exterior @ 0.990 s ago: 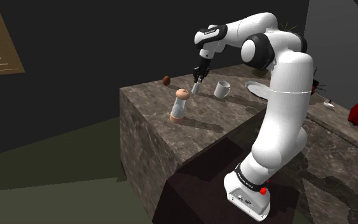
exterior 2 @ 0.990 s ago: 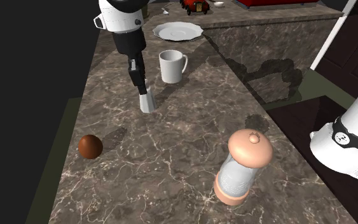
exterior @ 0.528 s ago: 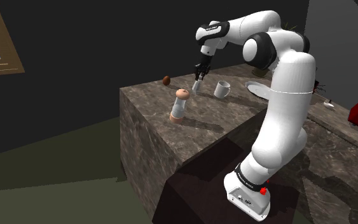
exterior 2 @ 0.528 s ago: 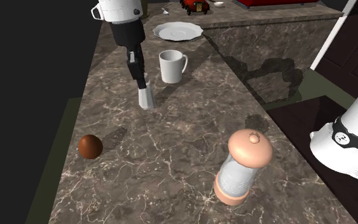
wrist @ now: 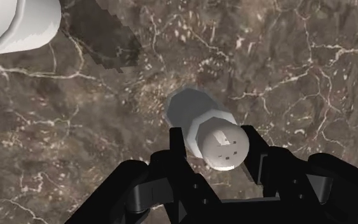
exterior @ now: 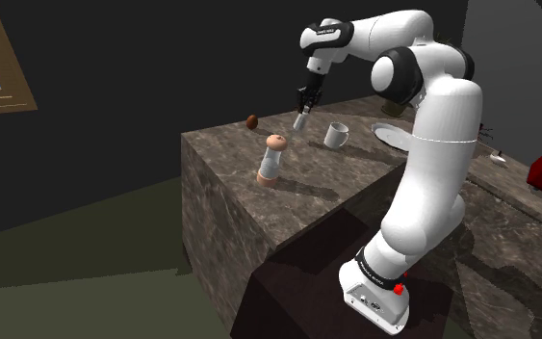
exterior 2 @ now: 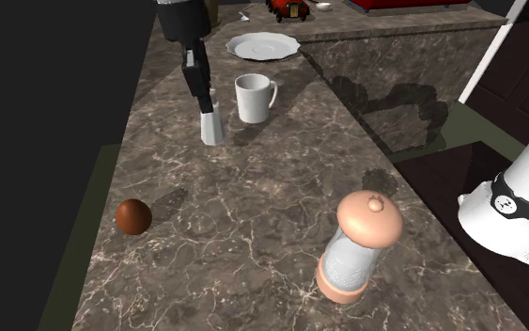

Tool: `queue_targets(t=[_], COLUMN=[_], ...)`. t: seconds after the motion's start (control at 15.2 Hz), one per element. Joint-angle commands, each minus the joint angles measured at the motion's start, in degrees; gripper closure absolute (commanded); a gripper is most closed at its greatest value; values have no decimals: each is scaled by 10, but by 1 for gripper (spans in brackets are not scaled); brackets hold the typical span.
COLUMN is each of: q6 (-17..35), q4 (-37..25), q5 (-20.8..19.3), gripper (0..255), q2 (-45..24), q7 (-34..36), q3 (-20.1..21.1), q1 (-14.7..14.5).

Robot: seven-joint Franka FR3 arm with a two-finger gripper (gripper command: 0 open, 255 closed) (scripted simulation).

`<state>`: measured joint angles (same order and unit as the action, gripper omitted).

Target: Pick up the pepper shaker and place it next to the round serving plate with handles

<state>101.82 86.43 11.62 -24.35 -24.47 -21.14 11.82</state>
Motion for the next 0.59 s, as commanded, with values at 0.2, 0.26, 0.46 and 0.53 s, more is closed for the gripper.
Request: queue_targets(t=[0.2, 0.26, 0.46, 0.53], q6=[-38, -45, -67, -75], q4=[-33, -40, -62, -69], q5=[-3, -3, -4, -4], gripper=[255, 255, 255, 255], q2=[5, 5, 7, 7], q7=[4, 5, 7, 8], q3=[-1, -2, -2, -3], q1=[2, 2, 4, 5])
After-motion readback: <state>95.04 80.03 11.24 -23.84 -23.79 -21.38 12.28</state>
